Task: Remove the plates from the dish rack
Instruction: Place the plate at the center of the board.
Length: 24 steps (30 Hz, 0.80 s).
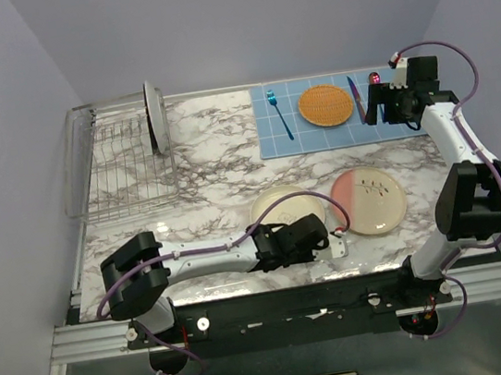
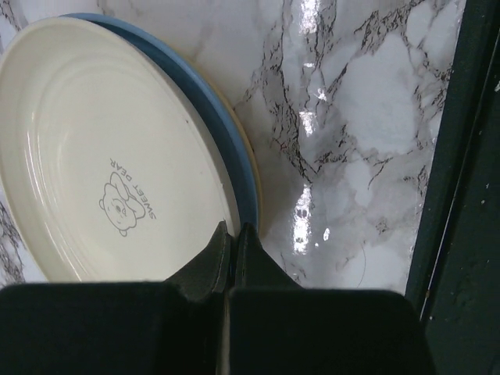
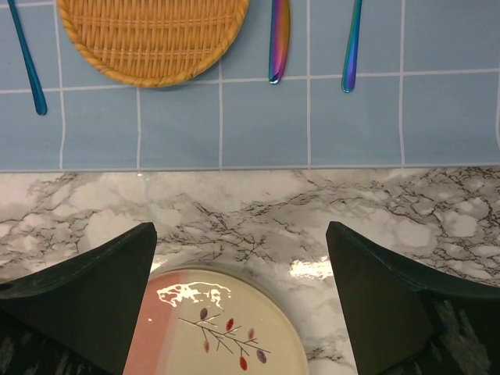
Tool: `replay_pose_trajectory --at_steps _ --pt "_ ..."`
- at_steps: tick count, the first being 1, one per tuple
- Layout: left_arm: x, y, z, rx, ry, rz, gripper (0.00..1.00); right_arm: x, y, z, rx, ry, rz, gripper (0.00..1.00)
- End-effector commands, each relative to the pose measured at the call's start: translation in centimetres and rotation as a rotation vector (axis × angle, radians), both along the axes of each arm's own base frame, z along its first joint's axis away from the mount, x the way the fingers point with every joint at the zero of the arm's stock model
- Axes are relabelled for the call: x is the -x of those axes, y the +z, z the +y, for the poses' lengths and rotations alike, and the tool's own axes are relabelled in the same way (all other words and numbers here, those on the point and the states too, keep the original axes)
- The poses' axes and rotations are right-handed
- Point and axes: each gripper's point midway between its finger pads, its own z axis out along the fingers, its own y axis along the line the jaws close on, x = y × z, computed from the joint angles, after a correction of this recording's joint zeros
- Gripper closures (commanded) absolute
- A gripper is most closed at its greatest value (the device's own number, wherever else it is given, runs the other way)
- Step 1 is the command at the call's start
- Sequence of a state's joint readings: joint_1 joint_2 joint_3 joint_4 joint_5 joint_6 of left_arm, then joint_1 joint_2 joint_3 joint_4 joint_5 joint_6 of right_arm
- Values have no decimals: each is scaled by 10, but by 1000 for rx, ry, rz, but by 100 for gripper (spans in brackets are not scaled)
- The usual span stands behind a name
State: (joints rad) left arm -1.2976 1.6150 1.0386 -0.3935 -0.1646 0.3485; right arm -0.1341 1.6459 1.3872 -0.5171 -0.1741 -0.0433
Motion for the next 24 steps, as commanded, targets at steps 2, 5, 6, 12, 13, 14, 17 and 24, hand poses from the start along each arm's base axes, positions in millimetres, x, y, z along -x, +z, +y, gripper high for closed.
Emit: replay_pose_trajectory --at_steps 2,5,6,12,13,14,17,24 --pt "11 8 -17 36 -33 13 100 -3 -3 3 -12 18 7 2" --pt "13 4 -19 33 -42 17 100 -3 -3 3 -12 18 7 2" --pt "14 1 -18 27 -45 18 100 -3 -2 3 -10 21 5 2" --pt "11 -8 -14 8 -42 2 100 -3 -2 3 -14 22 3 2" --pt "9 -8 -14 11 -38 -5 100 -2 -2 4 -15 23 5 2" --pt "9 -9 -13 8 -36 -9 100 -2 -3 4 -15 25 6 2" --pt "9 -14 -11 1 -37 -11 100 -3 -4 4 -16 26 7 2" --pt "9 -22 -9 -3 -33 -11 100 -2 -3 4 -19 26 7 2"
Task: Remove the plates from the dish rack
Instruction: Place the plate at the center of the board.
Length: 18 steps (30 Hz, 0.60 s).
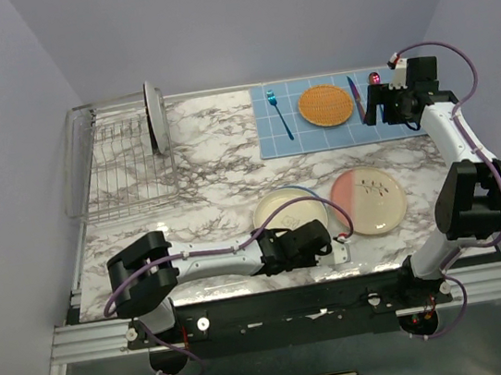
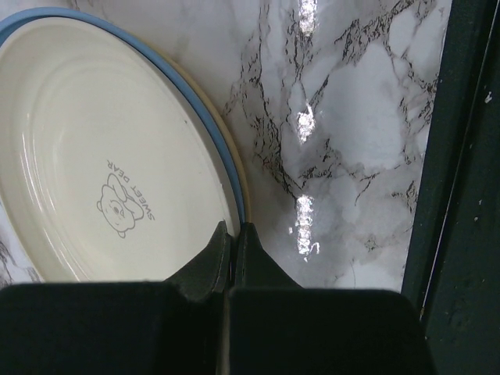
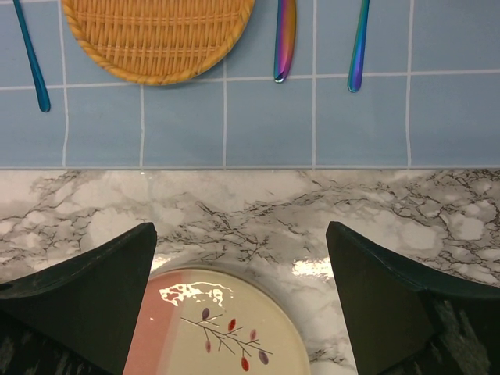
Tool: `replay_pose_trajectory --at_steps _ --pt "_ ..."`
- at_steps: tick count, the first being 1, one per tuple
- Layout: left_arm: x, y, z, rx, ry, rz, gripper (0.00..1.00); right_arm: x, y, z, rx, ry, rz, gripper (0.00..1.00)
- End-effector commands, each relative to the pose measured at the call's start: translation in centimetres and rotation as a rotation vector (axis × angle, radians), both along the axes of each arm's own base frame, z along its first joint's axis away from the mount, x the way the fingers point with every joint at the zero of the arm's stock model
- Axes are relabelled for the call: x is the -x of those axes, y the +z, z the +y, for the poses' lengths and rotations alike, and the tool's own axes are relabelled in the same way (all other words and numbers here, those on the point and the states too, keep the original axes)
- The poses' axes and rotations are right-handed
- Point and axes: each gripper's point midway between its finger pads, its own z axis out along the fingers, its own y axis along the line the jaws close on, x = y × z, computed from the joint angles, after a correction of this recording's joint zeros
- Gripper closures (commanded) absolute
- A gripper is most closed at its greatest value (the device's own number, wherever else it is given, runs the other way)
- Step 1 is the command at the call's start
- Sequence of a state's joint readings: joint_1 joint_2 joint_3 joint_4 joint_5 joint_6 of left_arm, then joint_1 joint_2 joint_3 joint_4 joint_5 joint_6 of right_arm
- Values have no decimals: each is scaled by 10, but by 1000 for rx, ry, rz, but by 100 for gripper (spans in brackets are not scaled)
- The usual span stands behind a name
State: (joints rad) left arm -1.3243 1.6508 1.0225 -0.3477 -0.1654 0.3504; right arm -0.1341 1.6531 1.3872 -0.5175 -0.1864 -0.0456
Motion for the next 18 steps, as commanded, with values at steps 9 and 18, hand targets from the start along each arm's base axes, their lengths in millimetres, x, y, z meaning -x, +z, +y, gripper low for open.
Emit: replay_pose_trajectory --at_steps 9,18 --pt "-6 -8 -6 36 17 -42 100 -2 -1 4 -19 24 5 2" --pt "-13 -16 -6 57 41 -80 100 -1 -4 5 -24 26 12 2"
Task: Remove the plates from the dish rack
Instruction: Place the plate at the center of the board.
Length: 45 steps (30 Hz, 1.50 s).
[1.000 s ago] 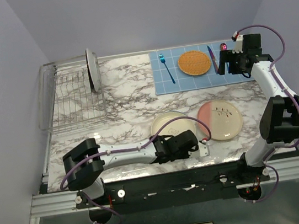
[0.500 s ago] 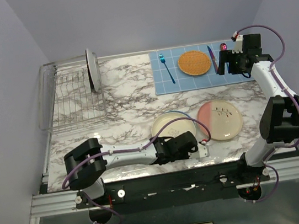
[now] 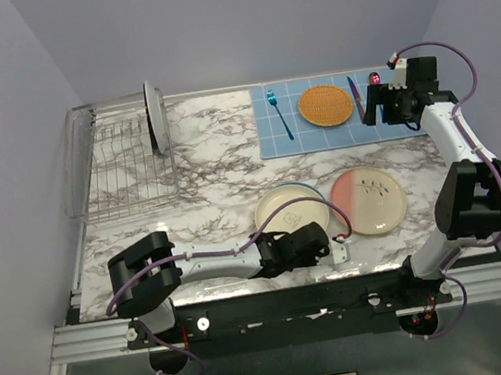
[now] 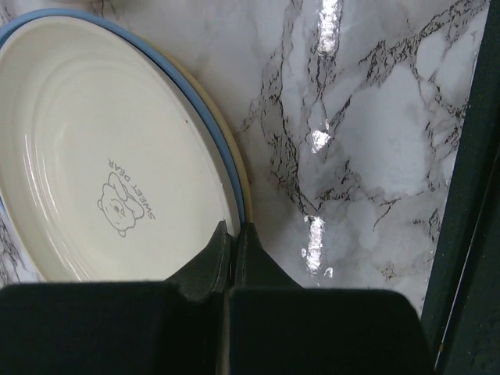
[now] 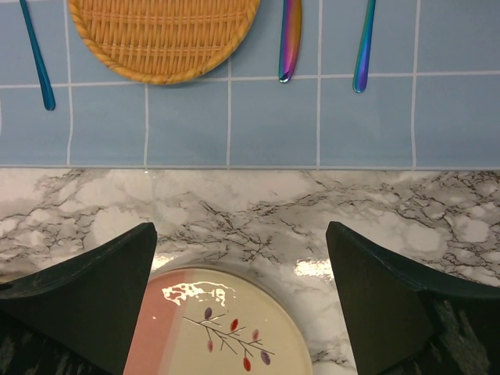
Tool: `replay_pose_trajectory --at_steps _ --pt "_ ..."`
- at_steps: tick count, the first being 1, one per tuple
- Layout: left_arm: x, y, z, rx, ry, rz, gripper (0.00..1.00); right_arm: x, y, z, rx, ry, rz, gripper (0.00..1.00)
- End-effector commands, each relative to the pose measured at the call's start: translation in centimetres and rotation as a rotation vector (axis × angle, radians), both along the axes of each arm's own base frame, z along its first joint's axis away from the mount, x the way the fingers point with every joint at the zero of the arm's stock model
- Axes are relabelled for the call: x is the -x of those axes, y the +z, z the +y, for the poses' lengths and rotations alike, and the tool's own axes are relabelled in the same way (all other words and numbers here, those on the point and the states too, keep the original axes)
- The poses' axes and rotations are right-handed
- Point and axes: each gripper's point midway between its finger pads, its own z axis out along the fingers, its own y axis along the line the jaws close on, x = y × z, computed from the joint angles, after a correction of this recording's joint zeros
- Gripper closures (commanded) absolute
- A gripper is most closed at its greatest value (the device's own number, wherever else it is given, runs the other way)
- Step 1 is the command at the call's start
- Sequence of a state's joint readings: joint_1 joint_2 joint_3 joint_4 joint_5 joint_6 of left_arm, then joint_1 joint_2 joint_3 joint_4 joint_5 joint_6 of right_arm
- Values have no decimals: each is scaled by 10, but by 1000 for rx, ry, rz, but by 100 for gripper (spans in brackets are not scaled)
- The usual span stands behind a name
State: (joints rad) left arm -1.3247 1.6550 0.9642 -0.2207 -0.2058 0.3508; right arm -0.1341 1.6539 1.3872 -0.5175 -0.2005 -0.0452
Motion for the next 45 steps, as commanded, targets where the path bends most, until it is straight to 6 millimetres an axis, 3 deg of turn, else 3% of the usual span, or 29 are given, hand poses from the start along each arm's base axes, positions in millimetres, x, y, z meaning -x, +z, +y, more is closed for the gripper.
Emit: replay_pose_trajectory --at_steps 1,4,12,26,38,45 --pt "-6 -10 -2 12 20 -36 100 -1 -4 3 -16 16 13 2" --pt "-6 -13 -3 13 23 -43 99 -1 -6 2 -15 16 17 2" --pt "-11 -21 2 -1 37 -68 77 -1 -6 4 -20 19 18 2" --pt "-20 -32 11 -50 63 -116 62 0 -5 5 -25 25 16 2" --pt "-27 -6 6 2 68 -161 52 0 -9 6 -30 28 26 2" --pt "-37 32 0 82 80 -240 47 0 -12 6 -30 31 32 2"
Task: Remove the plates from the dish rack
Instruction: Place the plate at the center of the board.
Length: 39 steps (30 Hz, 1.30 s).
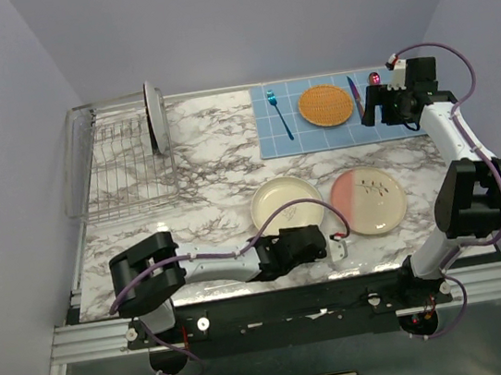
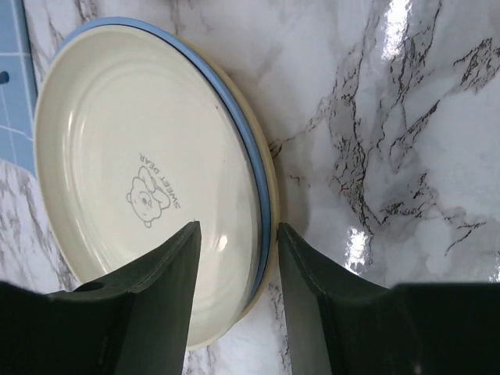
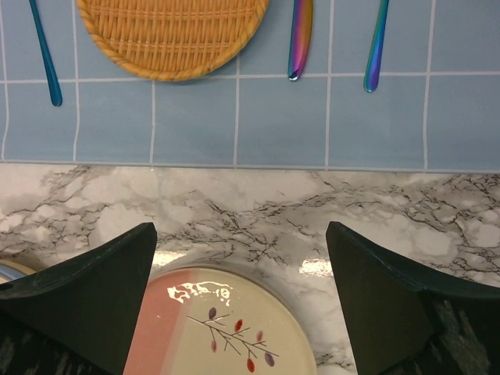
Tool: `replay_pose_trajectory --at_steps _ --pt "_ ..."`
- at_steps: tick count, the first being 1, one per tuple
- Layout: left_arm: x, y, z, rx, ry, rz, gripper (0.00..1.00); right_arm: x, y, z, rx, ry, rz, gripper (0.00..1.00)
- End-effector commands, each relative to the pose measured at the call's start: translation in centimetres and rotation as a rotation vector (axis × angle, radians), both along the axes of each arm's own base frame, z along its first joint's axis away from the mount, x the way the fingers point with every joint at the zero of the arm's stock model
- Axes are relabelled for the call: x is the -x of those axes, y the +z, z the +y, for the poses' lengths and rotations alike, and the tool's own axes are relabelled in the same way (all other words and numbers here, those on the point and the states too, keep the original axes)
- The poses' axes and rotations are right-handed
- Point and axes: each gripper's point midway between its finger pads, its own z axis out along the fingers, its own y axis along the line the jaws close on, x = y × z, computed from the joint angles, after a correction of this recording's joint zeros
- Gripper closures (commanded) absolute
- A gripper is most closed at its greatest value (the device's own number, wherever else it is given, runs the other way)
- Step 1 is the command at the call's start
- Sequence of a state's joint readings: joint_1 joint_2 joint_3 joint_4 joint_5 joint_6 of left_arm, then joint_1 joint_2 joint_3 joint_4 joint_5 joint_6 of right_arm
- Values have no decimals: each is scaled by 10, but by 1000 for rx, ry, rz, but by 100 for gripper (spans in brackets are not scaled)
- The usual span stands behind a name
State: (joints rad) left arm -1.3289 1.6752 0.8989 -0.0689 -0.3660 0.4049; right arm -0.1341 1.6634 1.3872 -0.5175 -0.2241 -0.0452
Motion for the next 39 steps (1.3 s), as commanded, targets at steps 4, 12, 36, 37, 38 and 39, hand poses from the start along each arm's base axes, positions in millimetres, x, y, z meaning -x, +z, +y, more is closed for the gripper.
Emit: replay_pose_trajectory --at_steps 4,12,36,37,38,39 --pt "-15 51 -4 96 18 -115 47 1 -10 2 -10 12 29 2" --pt "-42 101 11 216 103 -163 46 0 -12 3 -16 15 30 2" --pt "-40 62 18 183 114 -42 45 0 -15 2 -13 13 38 2" --pt "-42 63 19 189 120 -42 45 0 -14 1 -10 12 35 2" --pt "-45 65 19 197 127 -44 45 0 -14 2 -12 13 35 2" --pt "-48 70 20 213 138 -45 45 0 -13 2 -11 14 32 2"
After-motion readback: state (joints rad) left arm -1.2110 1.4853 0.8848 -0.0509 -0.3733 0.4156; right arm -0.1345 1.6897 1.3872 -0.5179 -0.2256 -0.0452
